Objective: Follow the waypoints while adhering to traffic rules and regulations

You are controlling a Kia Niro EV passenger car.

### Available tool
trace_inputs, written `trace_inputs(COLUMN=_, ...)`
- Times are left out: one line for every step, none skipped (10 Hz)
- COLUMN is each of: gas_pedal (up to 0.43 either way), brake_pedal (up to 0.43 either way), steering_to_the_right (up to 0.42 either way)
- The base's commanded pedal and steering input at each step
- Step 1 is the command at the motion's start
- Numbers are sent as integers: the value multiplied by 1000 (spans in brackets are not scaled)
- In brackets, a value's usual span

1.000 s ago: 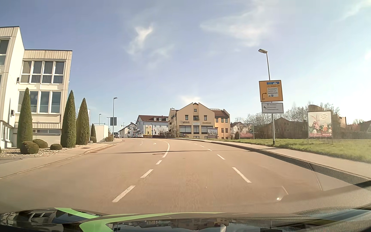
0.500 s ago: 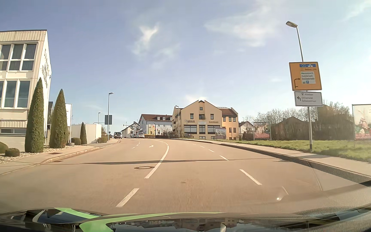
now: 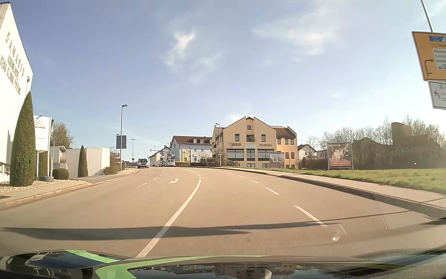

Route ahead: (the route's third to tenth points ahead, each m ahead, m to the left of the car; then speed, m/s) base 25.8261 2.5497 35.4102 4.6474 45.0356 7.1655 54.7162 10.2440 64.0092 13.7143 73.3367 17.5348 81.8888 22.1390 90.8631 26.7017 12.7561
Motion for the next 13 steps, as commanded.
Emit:
trace_inputs(gas_pedal=0, brake_pedal=0, steering_to_the_right=-19)
trace_inputs(gas_pedal=0, brake_pedal=0, steering_to_the_right=-19)
trace_inputs(gas_pedal=0, brake_pedal=0, steering_to_the_right=-20)
trace_inputs(gas_pedal=0, brake_pedal=0, steering_to_the_right=-21)
trace_inputs(gas_pedal=0, brake_pedal=0, steering_to_the_right=-25)
trace_inputs(gas_pedal=0, brake_pedal=0, steering_to_the_right=-26)
trace_inputs(gas_pedal=0, brake_pedal=0, steering_to_the_right=-26)
trace_inputs(gas_pedal=0, brake_pedal=30, steering_to_the_right=-26)
trace_inputs(gas_pedal=0, brake_pedal=73, steering_to_the_right=-27)
trace_inputs(gas_pedal=0, brake_pedal=98, steering_to_the_right=-27)
trace_inputs(gas_pedal=0, brake_pedal=116, steering_to_the_right=-28)
trace_inputs(gas_pedal=0, brake_pedal=128, steering_to_the_right=-29)
trace_inputs(gas_pedal=0, brake_pedal=146, steering_to_the_right=-29)
